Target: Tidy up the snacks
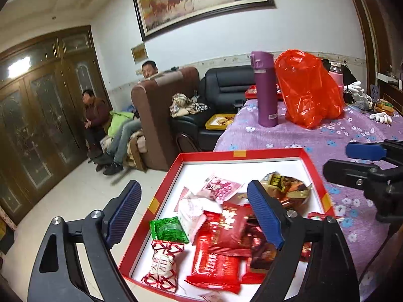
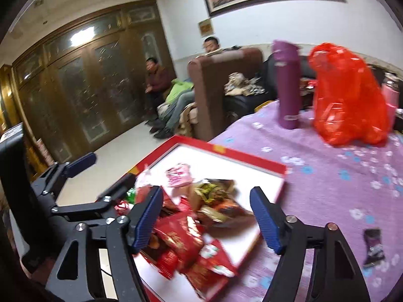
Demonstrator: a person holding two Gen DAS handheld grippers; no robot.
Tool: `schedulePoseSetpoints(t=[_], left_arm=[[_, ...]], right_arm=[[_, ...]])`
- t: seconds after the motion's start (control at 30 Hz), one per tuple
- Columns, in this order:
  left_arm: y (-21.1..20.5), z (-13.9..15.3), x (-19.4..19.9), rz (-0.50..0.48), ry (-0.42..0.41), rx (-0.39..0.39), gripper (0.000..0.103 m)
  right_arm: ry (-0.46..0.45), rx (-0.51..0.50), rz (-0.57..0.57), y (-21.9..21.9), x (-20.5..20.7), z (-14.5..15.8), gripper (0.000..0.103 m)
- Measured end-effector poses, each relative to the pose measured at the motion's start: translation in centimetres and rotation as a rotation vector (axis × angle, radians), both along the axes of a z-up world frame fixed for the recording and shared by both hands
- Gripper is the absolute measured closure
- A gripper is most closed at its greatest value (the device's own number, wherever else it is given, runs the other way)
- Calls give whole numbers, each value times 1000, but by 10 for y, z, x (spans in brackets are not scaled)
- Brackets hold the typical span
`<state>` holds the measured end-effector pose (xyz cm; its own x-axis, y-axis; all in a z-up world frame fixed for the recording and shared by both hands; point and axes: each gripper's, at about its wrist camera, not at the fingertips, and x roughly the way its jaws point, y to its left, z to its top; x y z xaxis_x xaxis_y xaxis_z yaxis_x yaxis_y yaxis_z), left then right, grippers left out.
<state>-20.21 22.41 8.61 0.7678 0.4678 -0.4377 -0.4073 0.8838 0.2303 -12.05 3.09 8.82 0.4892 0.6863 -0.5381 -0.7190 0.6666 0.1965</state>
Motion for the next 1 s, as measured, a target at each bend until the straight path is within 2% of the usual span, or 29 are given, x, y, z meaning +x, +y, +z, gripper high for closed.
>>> schedulePoseSetpoints(t=[0.2, 0.47, 0.83, 1.0], left_arm=[[-30, 5, 4, -53, 35, -17, 14], [-49, 15, 0, -53, 16, -37, 13], [-60, 17, 0, -52, 36, -55, 13], [-57, 19, -3, -51, 42, -93, 13]], right_arm=[[-37, 12, -62, -44, -12, 2, 25], [-41, 32, -118, -83, -23, 4, 22], [-33, 39, -105, -86, -29, 0, 22], [-22, 35, -98, -83, -29, -2, 22]])
